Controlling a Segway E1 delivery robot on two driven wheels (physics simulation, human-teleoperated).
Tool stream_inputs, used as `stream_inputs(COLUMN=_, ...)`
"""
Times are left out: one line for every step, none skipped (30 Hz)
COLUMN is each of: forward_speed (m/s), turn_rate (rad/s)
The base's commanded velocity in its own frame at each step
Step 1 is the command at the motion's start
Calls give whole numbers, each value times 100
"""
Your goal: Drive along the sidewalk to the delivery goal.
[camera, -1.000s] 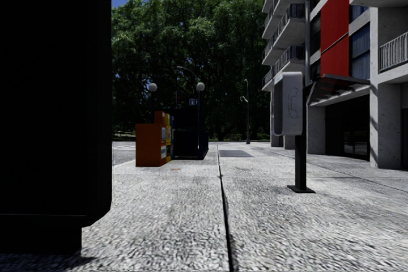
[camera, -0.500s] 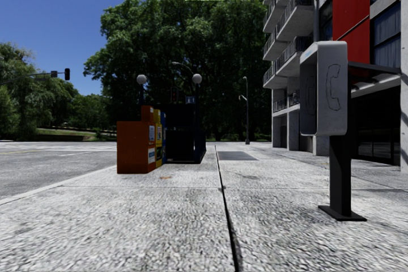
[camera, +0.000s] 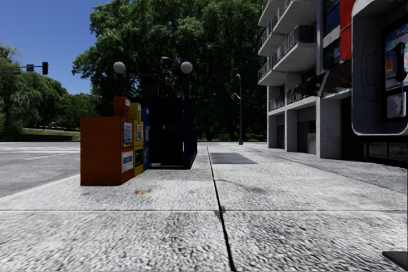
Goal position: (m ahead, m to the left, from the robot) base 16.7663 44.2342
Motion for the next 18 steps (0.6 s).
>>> stream_inputs(forward_speed=200, turn_rate=-28)
stream_inputs(forward_speed=200, turn_rate=-24)
stream_inputs(forward_speed=200, turn_rate=-9)
stream_inputs(forward_speed=200, turn_rate=0)
stream_inputs(forward_speed=200, turn_rate=0)
stream_inputs(forward_speed=200, turn_rate=0)
stream_inputs(forward_speed=200, turn_rate=0)
stream_inputs(forward_speed=200, turn_rate=-2)
stream_inputs(forward_speed=200, turn_rate=-17)
stream_inputs(forward_speed=200, turn_rate=-27)
stream_inputs(forward_speed=200, turn_rate=-34)
stream_inputs(forward_speed=200, turn_rate=-36)
stream_inputs(forward_speed=200, turn_rate=-36)
stream_inputs(forward_speed=200, turn_rate=-36)
stream_inputs(forward_speed=200, turn_rate=-36)
stream_inputs(forward_speed=200, turn_rate=-36)
stream_inputs(forward_speed=200, turn_rate=-37)
stream_inputs(forward_speed=200, turn_rate=-37)
